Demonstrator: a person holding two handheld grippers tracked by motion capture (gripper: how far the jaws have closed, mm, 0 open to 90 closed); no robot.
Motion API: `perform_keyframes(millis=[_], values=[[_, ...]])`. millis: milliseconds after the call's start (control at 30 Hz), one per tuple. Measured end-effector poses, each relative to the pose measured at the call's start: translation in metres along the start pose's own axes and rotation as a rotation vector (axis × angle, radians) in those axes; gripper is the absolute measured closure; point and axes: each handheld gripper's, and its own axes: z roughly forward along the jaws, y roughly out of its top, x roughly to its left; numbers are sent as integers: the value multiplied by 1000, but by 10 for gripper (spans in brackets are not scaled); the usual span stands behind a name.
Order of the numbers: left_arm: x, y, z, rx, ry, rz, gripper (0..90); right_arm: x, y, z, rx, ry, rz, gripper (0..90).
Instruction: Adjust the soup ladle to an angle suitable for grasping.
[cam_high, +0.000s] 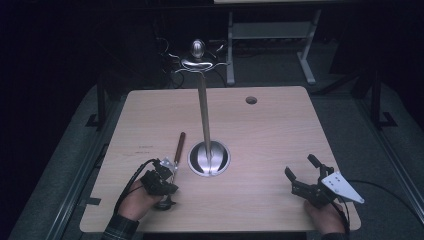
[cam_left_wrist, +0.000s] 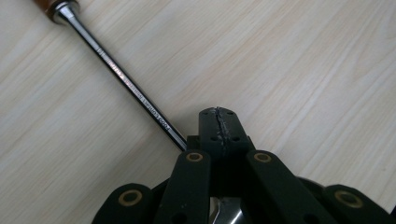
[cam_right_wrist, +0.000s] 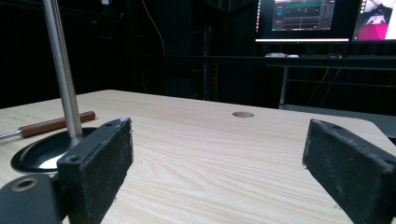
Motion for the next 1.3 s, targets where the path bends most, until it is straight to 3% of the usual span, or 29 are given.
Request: perform_keyframes(millis=[367, 800, 967, 1300], values=[[17, -11, -8, 27, 49, -23, 900, 0, 0, 0, 0, 0, 0, 79], [41, -27, -21, 21, 92, -87, 900, 0, 0, 0, 0, 0, 0, 79], [54, -36, -27, 5, 121, -144, 900, 0, 0, 0, 0, 0, 0, 79], [70, -46, -35, -2, 156, -184, 900, 0, 0, 0, 0, 0, 1, 79]])
